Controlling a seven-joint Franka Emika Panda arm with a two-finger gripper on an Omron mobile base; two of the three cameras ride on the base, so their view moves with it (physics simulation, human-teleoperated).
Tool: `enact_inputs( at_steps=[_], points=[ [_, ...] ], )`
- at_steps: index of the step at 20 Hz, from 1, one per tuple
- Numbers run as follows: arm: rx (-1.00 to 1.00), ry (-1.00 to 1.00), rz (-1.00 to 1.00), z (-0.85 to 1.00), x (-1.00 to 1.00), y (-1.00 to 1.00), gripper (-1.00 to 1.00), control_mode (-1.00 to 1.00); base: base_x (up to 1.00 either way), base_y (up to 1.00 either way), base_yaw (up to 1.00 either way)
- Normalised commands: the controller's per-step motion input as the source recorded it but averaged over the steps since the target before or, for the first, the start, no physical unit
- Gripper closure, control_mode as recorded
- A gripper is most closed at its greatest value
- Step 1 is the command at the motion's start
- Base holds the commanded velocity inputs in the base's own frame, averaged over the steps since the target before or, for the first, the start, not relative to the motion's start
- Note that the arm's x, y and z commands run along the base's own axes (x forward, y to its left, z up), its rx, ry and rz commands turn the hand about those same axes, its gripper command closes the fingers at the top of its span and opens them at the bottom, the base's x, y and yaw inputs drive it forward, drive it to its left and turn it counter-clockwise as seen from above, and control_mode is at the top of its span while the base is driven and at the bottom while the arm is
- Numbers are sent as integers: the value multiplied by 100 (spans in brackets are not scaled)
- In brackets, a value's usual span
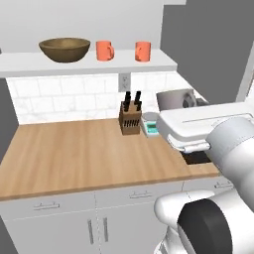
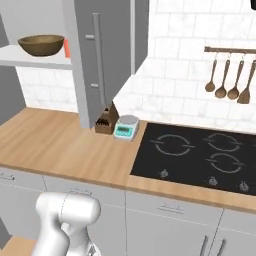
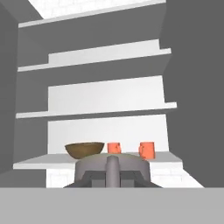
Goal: Gather all objects into one cabinet and sort the glasses and bowls to opposite sides.
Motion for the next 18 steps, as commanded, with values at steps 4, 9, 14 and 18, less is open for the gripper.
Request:
enact_inputs(
  at_steps=[4, 9, 14, 18],
  points=[
    [0, 0, 0, 0, 0, 0, 100, 100, 82, 73, -11],
    [0, 0, 0, 0, 0, 0, 100, 100, 69, 52, -11],
    [0, 0, 0, 0, 0, 0, 100, 100, 45, -7, -10],
    [0, 0, 0, 0, 0, 0, 100, 100, 70, 0, -5]
  ],
)
